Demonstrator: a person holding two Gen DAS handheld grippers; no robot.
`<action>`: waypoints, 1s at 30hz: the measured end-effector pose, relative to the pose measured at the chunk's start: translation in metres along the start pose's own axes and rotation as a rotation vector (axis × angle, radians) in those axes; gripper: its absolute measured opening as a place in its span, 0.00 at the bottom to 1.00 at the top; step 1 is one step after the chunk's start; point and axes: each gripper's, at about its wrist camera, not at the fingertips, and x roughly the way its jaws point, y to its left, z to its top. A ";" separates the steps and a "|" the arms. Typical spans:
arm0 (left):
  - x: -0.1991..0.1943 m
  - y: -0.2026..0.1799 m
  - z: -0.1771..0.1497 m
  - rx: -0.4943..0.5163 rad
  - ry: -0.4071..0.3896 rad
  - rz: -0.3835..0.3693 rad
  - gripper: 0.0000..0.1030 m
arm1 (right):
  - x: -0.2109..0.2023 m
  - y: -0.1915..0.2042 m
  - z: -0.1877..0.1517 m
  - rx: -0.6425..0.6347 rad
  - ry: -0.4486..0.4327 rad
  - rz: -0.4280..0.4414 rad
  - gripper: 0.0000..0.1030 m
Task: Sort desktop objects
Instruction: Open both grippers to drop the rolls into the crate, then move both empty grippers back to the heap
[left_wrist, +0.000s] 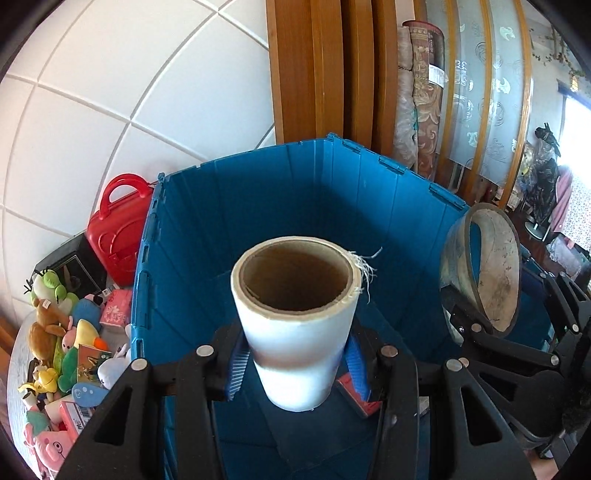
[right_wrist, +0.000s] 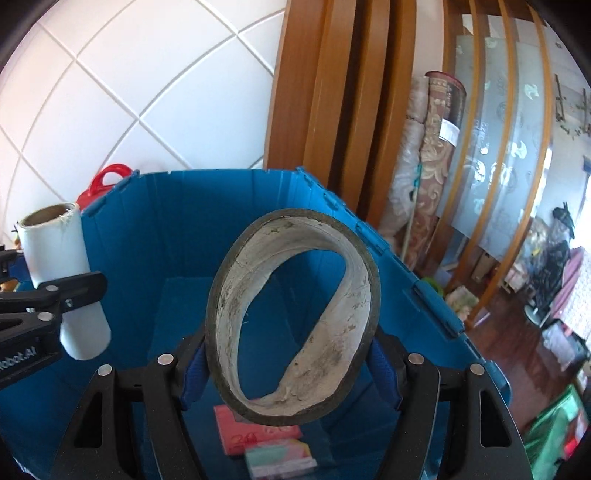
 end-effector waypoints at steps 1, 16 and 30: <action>0.000 0.001 -0.001 0.001 0.004 0.006 0.44 | 0.001 0.000 0.000 0.001 0.006 -0.004 0.71; -0.027 0.021 -0.017 -0.022 -0.026 0.009 0.64 | -0.024 -0.006 -0.002 0.014 -0.032 -0.065 1.00; -0.126 0.118 -0.078 -0.059 -0.171 0.096 0.81 | -0.120 0.094 -0.004 -0.007 -0.182 0.063 1.00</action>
